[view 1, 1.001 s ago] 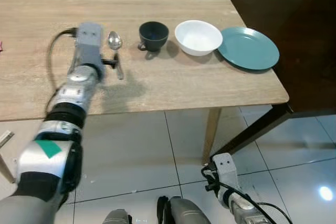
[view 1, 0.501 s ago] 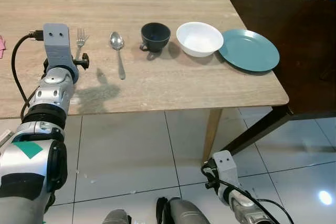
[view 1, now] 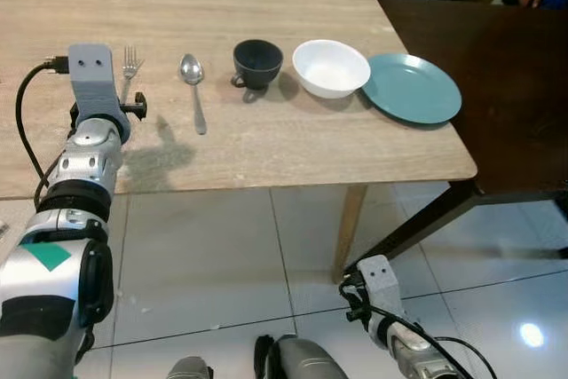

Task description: Setting the table

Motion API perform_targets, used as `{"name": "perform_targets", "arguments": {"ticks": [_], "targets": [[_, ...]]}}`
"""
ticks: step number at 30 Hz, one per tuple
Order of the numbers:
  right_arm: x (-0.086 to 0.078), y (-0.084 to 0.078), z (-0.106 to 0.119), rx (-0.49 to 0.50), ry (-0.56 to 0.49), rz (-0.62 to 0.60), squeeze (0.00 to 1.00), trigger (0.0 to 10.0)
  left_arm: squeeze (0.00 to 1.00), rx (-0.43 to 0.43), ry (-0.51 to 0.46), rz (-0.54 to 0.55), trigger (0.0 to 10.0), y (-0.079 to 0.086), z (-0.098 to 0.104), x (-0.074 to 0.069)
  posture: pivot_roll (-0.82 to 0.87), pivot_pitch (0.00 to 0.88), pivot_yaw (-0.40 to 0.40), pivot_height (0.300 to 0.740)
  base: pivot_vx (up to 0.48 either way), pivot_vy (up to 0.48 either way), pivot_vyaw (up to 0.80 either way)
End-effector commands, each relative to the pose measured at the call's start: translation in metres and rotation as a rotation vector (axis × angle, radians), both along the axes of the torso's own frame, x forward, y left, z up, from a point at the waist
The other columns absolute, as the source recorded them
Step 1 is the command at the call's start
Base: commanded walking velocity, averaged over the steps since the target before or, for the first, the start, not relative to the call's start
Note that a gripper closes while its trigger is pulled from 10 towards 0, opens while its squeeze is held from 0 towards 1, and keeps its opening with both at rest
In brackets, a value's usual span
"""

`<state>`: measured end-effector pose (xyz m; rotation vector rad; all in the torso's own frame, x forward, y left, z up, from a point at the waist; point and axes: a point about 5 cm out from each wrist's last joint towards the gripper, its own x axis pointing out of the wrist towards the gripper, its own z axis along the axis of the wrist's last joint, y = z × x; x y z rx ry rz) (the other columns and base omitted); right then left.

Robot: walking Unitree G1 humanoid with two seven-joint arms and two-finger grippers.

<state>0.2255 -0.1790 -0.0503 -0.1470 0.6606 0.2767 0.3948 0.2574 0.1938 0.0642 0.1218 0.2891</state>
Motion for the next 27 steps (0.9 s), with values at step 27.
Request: {"name": "perform_targets", "arguments": {"ticks": [27], "targets": [[-0.002,0.006,0.006,0.093,-0.112,-0.062,0.00,10.0,0.00,0.061,-0.130,-0.126,10.0,-0.023,0.007,-0.001,0.07,0.123,-0.071,0.740,0.000,0.000,0.00]]}}
